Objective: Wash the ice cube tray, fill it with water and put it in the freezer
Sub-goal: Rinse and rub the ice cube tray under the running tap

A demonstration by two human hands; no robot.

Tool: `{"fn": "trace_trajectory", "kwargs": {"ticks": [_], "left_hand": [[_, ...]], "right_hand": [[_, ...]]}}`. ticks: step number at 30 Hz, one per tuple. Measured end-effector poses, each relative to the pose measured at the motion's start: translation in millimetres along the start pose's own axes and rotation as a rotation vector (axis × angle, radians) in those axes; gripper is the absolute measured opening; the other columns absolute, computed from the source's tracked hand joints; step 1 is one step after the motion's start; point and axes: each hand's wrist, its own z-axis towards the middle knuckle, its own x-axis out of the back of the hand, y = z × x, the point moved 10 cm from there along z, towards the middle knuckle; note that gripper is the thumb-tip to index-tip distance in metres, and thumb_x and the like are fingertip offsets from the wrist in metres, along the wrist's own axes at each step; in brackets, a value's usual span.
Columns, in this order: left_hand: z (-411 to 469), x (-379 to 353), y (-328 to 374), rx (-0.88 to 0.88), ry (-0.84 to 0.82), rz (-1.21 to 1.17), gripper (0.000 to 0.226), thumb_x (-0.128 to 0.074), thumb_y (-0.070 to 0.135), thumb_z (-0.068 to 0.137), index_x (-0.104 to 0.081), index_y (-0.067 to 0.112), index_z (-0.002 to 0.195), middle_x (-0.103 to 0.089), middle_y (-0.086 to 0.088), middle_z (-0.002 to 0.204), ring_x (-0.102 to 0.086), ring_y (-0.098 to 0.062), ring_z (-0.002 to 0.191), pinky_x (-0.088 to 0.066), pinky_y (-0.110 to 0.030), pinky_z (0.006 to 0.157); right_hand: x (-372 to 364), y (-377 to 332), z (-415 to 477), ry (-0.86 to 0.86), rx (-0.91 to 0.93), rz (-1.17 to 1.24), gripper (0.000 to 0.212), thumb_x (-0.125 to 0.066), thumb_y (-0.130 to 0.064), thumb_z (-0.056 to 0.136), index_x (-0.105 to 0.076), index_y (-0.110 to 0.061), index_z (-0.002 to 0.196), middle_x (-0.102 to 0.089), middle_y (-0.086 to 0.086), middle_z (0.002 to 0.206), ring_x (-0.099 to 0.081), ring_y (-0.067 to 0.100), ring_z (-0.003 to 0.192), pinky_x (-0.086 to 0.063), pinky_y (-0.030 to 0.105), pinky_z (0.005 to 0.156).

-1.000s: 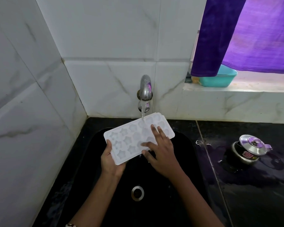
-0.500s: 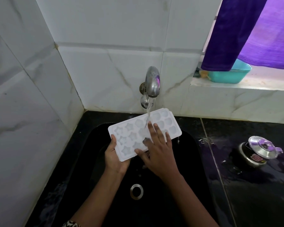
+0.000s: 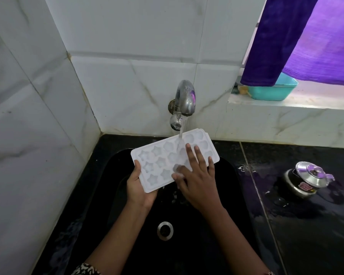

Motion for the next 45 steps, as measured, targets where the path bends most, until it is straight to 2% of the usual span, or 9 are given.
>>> {"fn": "trace_trajectory", "kwargs": {"ticks": [5, 10, 14, 18, 23, 27, 35, 40, 45], "left_hand": [[0.3, 1.7, 6.5, -0.022, 0.017, -0.009, 0.058, -0.048, 0.046, 0.089, -0.052, 0.007, 0.131, -0.061, -0.019, 0.130, -0.062, -0.036, 0.116, -0.054, -0.052, 0.090], [-3.4, 5.5, -2.3, 0.010, 0.029, -0.008, 0.057, -0.047, 0.047, 0.090, -0.053, 0.007, 0.129, -0.062, -0.020, 0.129, -0.062, -0.036, 0.115, -0.054, -0.052, 0.091], [0.7, 10.2, 5.7, -0.015, 0.055, 0.001, 0.057, -0.043, 0.047, 0.094, -0.050, 0.007, 0.135, -0.060, -0.019, 0.133, -0.057, -0.038, 0.122, -0.045, -0.055, 0.101], [-0.3, 9.5, -1.7, 0.013, 0.039, -0.012, 0.054, -0.039, 0.047, 0.097, -0.052, 0.007, 0.131, -0.062, -0.020, 0.129, -0.061, -0.037, 0.116, -0.051, -0.053, 0.094], [4.2, 8.2, 4.4, -0.010, 0.041, -0.030, 0.052, -0.037, 0.046, 0.099, -0.054, 0.007, 0.128, -0.063, -0.020, 0.128, -0.061, -0.036, 0.116, -0.042, -0.055, 0.101], [4.1, 10.5, -2.1, 0.001, 0.042, -0.017, 0.049, -0.038, 0.045, 0.099, -0.057, 0.008, 0.123, -0.065, -0.019, 0.125, -0.064, -0.036, 0.112, -0.044, -0.054, 0.098], [4.2, 10.1, -2.3, 0.011, 0.025, -0.032, 0.053, -0.040, 0.046, 0.097, -0.054, 0.006, 0.129, -0.064, -0.020, 0.126, -0.064, -0.036, 0.111, -0.054, -0.052, 0.089], [3.8, 8.6, 0.0, 0.015, 0.032, -0.034, 0.057, -0.042, 0.047, 0.094, -0.053, 0.005, 0.130, -0.062, -0.020, 0.129, -0.063, -0.036, 0.114, -0.052, -0.053, 0.094], [-1.5, 8.1, -10.0, 0.054, 0.028, -0.040, 0.057, -0.045, 0.046, 0.091, -0.053, 0.005, 0.130, -0.062, -0.021, 0.128, -0.063, -0.037, 0.113, -0.055, -0.052, 0.089]], "right_hand": [[-12.8, -13.8, -12.1, -0.054, 0.047, -0.032, 0.062, -0.022, -0.066, 0.091, -0.054, -0.025, 0.124, 0.001, -0.005, 0.158, 0.009, 0.013, 0.146, 0.003, 0.047, 0.115], [-5.9, -7.1, -3.1, -0.046, -0.037, 0.002, 0.054, -0.023, -0.063, 0.090, -0.060, -0.027, 0.108, 0.002, -0.006, 0.158, 0.012, 0.012, 0.145, 0.005, 0.045, 0.115], [-18.9, -15.9, -10.0, -0.100, 0.039, 0.004, 0.065, -0.019, -0.068, 0.089, -0.052, -0.025, 0.125, 0.010, -0.009, 0.157, 0.017, 0.009, 0.144, 0.007, 0.046, 0.116], [-9.1, -1.9, -0.7, -0.055, -0.038, 0.020, 0.051, -0.024, -0.062, 0.090, -0.061, -0.029, 0.102, 0.005, -0.007, 0.157, 0.012, 0.014, 0.146, -0.002, 0.050, 0.116], [-22.0, -11.4, -6.2, -0.085, 0.010, 0.010, 0.060, -0.021, -0.066, 0.090, -0.054, -0.028, 0.121, 0.007, -0.009, 0.157, 0.013, 0.011, 0.145, -0.002, 0.051, 0.116], [-14.5, 1.7, 0.0, -0.047, -0.061, 0.031, 0.051, -0.024, -0.062, 0.090, -0.060, -0.029, 0.104, 0.003, -0.008, 0.157, 0.013, 0.012, 0.145, 0.001, 0.048, 0.115], [-16.9, 4.1, -0.9, -0.051, -0.060, 0.042, 0.053, -0.022, -0.061, 0.091, -0.061, -0.028, 0.101, 0.002, -0.008, 0.157, 0.012, 0.012, 0.145, -0.002, 0.050, 0.116], [-25.4, -9.4, -7.9, -0.061, 0.024, 0.042, 0.059, -0.021, -0.065, 0.091, -0.056, -0.026, 0.117, 0.001, -0.008, 0.158, 0.009, 0.010, 0.146, -0.006, 0.051, 0.116], [-17.8, 0.9, -3.6, -0.024, -0.044, 0.053, 0.046, -0.027, -0.057, 0.092, -0.060, -0.027, 0.100, -0.004, -0.006, 0.158, 0.006, 0.013, 0.146, -0.005, 0.049, 0.116]]}}
